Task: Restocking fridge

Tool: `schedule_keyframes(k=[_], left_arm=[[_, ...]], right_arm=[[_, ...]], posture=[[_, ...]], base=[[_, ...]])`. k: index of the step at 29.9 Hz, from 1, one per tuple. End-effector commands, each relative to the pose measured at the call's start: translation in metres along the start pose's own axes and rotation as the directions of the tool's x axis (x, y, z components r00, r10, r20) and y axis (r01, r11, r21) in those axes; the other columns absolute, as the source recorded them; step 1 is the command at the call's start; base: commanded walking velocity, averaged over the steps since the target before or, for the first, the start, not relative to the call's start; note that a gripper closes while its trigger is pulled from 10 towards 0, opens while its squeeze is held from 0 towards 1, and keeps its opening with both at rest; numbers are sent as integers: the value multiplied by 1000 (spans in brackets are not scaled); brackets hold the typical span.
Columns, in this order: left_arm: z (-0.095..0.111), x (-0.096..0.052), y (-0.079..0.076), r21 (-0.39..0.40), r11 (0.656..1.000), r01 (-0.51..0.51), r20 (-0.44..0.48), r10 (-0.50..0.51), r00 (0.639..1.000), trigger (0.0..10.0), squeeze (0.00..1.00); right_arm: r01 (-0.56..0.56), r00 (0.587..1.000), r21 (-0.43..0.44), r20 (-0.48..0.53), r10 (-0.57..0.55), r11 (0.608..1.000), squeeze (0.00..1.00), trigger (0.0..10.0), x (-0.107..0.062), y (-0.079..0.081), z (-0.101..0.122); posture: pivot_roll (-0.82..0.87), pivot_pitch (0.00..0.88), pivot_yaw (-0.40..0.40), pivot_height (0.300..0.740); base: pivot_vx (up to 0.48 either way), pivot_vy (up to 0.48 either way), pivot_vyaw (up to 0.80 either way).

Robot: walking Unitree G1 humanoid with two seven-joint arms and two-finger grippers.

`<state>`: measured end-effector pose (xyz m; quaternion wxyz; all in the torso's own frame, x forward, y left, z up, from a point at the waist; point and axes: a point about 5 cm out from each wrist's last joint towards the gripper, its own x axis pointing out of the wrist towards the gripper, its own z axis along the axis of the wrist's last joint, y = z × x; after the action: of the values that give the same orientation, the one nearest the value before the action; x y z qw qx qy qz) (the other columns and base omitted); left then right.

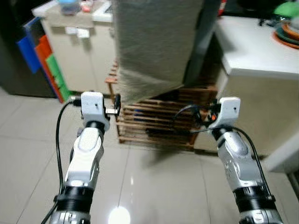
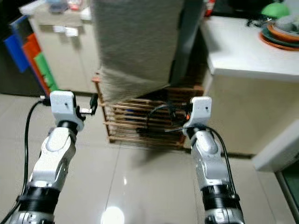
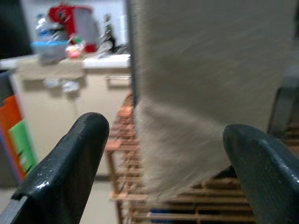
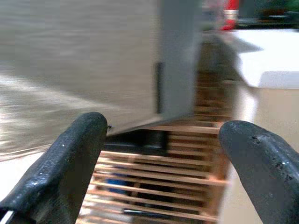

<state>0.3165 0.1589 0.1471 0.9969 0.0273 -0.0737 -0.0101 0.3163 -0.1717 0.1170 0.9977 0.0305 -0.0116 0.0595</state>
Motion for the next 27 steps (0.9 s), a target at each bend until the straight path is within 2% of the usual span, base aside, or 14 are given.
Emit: schedule_keyframes(k=[1,9,12,14,17,21,23,27], left_arm=[[10,2,-2,3,1000,20,41,-20,999,10000,0],[16,1,-3,-19,999,32,69,-31,997,10000,0],[24,-4,-7,-45,997,66,98,-61,993,10000,0],[32,-12,-13,-27,995,97,136,-93,986,10000,0],[35,-15,-15,-17,994,106,149,-103,984,10000,0],[35,-10,-13,-3,996,88,143,-86,986,10000,0],[31,-1,-7,20,999,43,102,-45,994,10000,0],[24,9,-2,1,1000,1,39,-1,999,10000,0]], right_arm=[[39,999,-23,33,-38,999,0,10000,0,-7,7],[5,999,-17,52,-4,1000,0,10000,4,0,12],[-18,998,-16,59,19,1000,0,10000,6,5,14],[-48,996,-16,69,49,999,0,10000,8,10,18],[-65,995,-14,80,66,998,0,10000,9,13,21],[-87,992,-8,90,88,996,0,10000,13,18,25],[-95,991,-7,93,95,995,0,10000,14,20,26],[-102,990,-5,93,102,995,0,10000,13,20,26]], posture=[[-112,0,17,740],[-102,0,23,740],[-100,0,26,740],[-89,0,27,740],[-89,0,27,740],[-78,0,21,740],[-74,0,18,740],[-74,0,18,740]], base=[[431,0,0],[431,0,0],[346,329,0],[137,424,0],[0,151,0],[0,0,0],[0,0,0],[0,0,0]])
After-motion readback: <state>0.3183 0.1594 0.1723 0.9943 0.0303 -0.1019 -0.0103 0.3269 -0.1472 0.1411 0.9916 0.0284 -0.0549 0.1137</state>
